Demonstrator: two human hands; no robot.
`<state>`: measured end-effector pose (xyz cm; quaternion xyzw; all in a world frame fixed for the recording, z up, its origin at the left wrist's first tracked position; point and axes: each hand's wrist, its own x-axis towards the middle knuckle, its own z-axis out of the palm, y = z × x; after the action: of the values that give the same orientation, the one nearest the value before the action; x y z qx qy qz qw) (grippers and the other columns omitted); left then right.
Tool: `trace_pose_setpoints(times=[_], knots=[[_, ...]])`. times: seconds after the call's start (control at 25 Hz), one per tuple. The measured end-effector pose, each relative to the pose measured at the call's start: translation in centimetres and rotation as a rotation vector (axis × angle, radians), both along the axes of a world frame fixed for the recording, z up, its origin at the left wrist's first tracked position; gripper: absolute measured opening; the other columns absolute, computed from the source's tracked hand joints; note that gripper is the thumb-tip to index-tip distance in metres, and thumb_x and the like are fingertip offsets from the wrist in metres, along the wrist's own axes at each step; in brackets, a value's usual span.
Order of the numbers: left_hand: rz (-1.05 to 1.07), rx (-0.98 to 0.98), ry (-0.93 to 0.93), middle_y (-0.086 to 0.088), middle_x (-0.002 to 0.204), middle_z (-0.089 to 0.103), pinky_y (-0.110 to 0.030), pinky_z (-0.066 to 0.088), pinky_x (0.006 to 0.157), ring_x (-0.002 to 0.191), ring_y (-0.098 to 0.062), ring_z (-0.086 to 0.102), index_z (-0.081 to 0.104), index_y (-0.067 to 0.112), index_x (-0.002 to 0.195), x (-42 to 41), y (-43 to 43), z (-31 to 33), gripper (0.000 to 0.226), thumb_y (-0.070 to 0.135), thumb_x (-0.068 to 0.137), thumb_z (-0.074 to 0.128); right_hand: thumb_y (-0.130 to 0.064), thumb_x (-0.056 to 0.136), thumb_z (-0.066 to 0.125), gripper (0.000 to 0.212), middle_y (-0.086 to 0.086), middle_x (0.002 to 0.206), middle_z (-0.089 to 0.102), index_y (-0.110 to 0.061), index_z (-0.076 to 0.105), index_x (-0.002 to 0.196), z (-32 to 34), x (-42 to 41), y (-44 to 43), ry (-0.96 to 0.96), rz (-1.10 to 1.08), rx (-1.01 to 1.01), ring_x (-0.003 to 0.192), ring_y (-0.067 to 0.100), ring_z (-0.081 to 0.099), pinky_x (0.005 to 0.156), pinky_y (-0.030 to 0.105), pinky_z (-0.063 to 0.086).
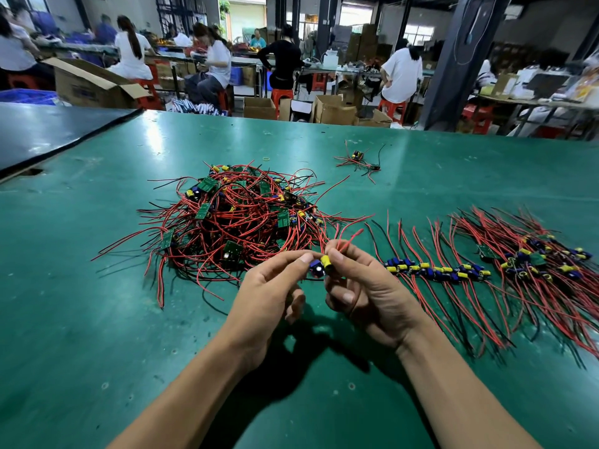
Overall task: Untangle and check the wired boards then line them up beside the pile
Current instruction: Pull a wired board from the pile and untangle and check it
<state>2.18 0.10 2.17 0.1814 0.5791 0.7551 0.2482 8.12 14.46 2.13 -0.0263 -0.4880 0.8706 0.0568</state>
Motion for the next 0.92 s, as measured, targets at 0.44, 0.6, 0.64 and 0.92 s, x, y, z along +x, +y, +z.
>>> trace_pose_setpoints(times=[0.44,0.6,0.64,0.92], knots=[[0.016,-0.063,0.382,-0.017,0.082,0.068,-0.034,0.04,0.075,0.075,-0.018,0.055,0.073,0.007,0.073,0.2,-0.4,0.2,0.031,0.036,0.083,0.074,-0.029,0.074,0.076,0.01,-0.001,0.061,0.055,-0.02,0.075,0.077,-0.4,-0.7,0.5,-0.028,-0.186,0.115,0.038,0.001,0.034,0.037,0.012,0.025],[-0.047,-0.127,0.453,-0.004,0.075,0.075,-0.02,0.049,0.074,0.07,-0.012,0.065,0.075,0.011,0.078,0.4,-0.3,-0.1,0.018,0.024,0.089,0.069,-0.032,0.077,0.073,0.023,-0.005,0.06,0.059,-0.012,0.072,0.089,-0.7,-1.0,0.8,0.001,-0.31,0.248,0.038,0.003,0.034,0.036,0.013,0.026],[-0.073,-0.111,0.432,-0.005,0.077,0.076,-0.02,0.052,0.075,0.072,-0.015,0.069,0.074,0.011,0.083,0.4,-0.3,-0.1,0.013,0.02,0.09,0.067,-0.032,0.077,0.073,0.027,-0.006,0.059,0.057,-0.011,0.069,0.092,-0.7,-1.1,1.0,0.006,-0.346,0.248,0.038,0.004,0.033,0.037,0.013,0.025],[-0.273,-0.066,0.086,-0.019,0.087,0.075,-0.031,0.057,0.062,0.057,-0.029,0.07,0.062,0.004,0.102,0.7,0.1,-0.2,0.012,0.01,0.091,0.063,-0.036,0.077,0.073,0.027,0.001,0.057,0.056,-0.01,0.07,0.085,-1.5,-1.5,1.3,-0.042,-0.421,0.279,0.045,0.011,0.047,0.044,0.019,0.041]])
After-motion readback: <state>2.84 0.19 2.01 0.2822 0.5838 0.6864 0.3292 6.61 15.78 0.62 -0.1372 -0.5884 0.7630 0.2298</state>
